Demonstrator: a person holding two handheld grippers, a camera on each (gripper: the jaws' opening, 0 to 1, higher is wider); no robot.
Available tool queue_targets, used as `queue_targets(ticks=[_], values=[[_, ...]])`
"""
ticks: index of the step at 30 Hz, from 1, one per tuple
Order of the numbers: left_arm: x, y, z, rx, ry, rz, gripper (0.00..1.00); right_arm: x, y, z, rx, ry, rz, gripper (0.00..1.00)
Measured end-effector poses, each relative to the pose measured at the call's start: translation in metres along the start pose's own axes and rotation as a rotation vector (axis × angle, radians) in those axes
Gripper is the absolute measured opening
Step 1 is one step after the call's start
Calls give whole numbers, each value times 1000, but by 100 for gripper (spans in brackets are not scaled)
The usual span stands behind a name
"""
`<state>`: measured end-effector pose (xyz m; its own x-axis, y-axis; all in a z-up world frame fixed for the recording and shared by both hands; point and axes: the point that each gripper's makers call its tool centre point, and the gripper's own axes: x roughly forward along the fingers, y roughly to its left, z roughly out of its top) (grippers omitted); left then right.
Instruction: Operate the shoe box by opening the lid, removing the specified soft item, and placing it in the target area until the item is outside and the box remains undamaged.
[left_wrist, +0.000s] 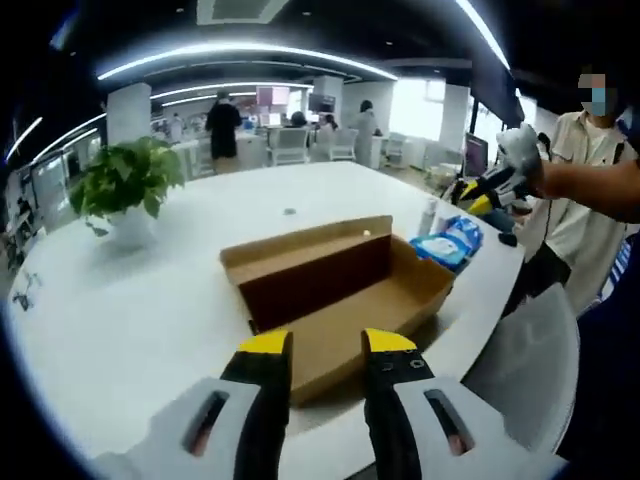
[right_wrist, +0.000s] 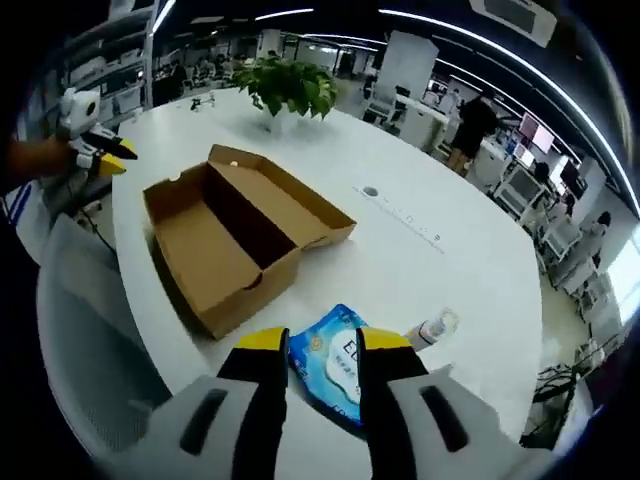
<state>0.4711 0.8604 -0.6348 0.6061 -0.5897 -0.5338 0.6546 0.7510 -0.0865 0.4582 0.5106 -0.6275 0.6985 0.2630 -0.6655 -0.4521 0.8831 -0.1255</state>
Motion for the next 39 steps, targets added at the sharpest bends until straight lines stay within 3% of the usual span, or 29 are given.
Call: queue_targets(ticks=[5,14,21,30,39], values=[[5,4,-4,-7,22,43,25,5,19,-4,151,-57,-22,23],[9,12,-14,-52,65,96,23,12,53,-7,146,-98,5,19],[13,16,-28,-93,101,113,23,21,81,-12,160,-93,46,17],[21,29,-45,-126,147,147,22,40,94,-24,218,-63,66,12],[33,37,-49,-141,162,146,21,58,111,-28,241,-42,92,10]])
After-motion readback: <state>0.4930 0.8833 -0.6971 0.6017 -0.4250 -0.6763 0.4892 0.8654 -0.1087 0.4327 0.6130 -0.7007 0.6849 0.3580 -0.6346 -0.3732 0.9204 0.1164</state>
